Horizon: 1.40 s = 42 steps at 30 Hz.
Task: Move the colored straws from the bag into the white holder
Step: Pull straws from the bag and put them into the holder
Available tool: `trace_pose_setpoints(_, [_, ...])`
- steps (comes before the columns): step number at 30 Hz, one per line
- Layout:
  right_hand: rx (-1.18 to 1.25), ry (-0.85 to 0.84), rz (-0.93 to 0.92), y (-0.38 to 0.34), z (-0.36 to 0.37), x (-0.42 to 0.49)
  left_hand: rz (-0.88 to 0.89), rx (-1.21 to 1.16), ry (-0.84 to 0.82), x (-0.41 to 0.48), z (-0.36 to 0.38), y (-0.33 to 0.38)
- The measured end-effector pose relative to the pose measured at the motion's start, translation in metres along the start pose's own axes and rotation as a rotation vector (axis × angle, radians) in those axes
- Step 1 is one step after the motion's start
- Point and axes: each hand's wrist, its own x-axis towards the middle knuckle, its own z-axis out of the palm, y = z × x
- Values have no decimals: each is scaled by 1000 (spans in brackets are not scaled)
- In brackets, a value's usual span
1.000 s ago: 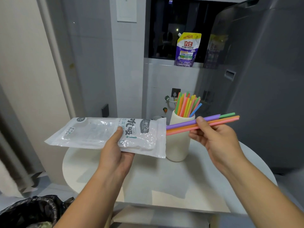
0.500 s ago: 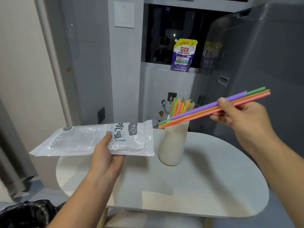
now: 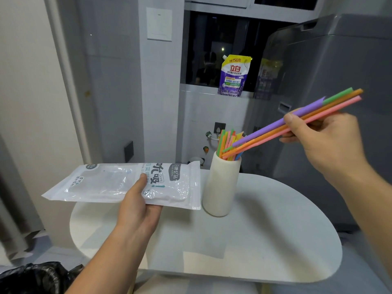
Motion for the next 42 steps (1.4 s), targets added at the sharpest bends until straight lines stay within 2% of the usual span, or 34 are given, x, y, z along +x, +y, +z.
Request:
trace_pose_setpoints(17, [-207, -180, 51, -2, 20, 25, 0, -3, -18, -2, 3, -1])
trace_pose_setpoints(25, [-198, -133, 59, -12, 24, 40, -7, -5, -17, -1, 2, 0])
trace_pose_setpoints(31, [-222, -179, 75, -8, 28, 36, -15, -13, -9, -2, 4, -1])
trace_pose_setpoints(42, [-350, -373, 115, 5, 52, 55, -16, -14, -15, -2, 3, -3])
